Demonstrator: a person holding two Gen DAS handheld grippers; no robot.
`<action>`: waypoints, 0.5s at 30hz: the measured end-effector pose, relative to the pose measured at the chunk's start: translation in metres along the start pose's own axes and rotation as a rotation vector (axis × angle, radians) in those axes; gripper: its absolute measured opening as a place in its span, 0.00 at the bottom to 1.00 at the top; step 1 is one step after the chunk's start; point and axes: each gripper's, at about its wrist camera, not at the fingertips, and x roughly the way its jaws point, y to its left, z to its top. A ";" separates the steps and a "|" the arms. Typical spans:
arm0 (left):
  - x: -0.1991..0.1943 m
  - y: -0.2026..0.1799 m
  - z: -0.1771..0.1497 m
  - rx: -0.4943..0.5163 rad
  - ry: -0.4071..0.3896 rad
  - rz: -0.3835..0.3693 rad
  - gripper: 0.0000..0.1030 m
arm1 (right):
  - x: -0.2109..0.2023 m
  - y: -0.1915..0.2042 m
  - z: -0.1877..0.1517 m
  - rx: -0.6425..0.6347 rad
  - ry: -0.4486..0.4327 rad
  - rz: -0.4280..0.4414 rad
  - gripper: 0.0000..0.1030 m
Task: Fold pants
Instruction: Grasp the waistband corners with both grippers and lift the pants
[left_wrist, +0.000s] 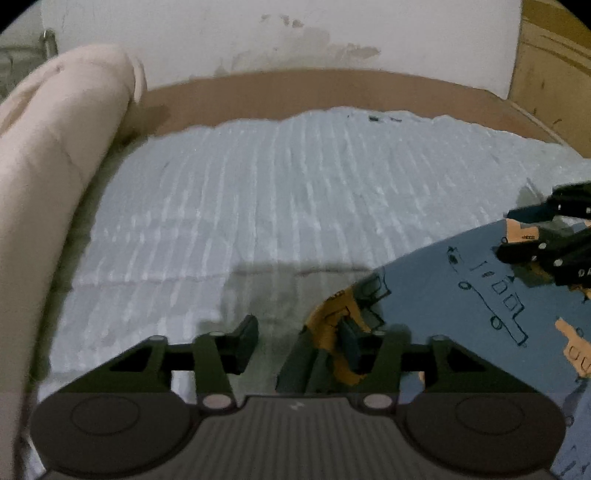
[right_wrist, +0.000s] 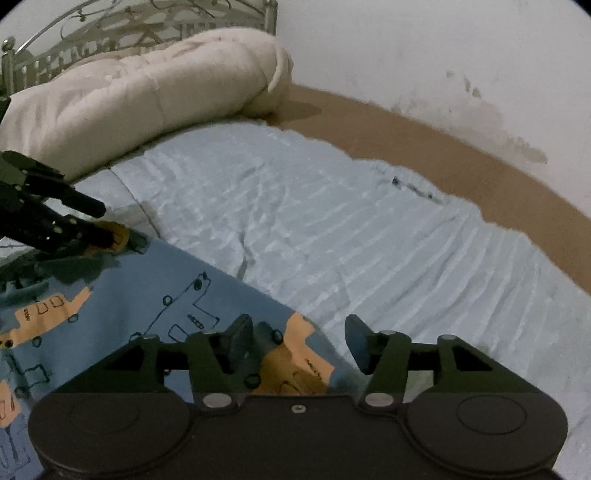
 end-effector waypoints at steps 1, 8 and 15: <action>0.000 0.002 0.000 -0.023 0.006 -0.027 0.15 | 0.004 0.000 0.000 0.010 0.015 0.005 0.55; -0.027 -0.008 0.001 -0.023 -0.052 -0.014 0.01 | -0.002 0.004 -0.005 0.047 0.010 0.023 0.02; -0.096 -0.026 -0.015 0.037 -0.212 0.008 0.01 | -0.069 0.020 -0.012 -0.005 -0.132 -0.012 0.01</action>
